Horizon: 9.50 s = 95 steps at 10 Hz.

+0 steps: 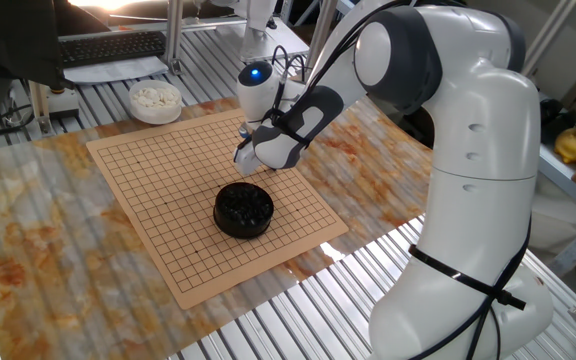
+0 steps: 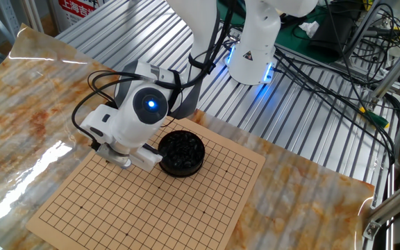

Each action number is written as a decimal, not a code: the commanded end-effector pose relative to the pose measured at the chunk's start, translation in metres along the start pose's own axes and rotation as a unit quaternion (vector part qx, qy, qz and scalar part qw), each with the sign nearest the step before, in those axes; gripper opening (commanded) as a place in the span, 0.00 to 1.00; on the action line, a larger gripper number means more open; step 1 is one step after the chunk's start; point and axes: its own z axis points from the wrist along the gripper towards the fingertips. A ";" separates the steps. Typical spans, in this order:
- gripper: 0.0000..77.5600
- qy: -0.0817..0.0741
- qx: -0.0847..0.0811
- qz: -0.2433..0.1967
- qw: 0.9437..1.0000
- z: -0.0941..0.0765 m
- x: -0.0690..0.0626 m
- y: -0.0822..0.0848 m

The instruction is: Play the first move as black on the 3-4 point in the upper right corner of the Go board

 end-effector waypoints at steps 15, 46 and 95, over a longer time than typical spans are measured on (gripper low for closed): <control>1.00 -0.003 0.000 0.005 1.000 -0.001 -0.001 -0.002; 1.00 0.025 -0.147 -0.019 0.989 -0.006 -0.022 -0.039; 1.00 0.027 -0.146 -0.021 0.989 0.007 -0.015 -0.036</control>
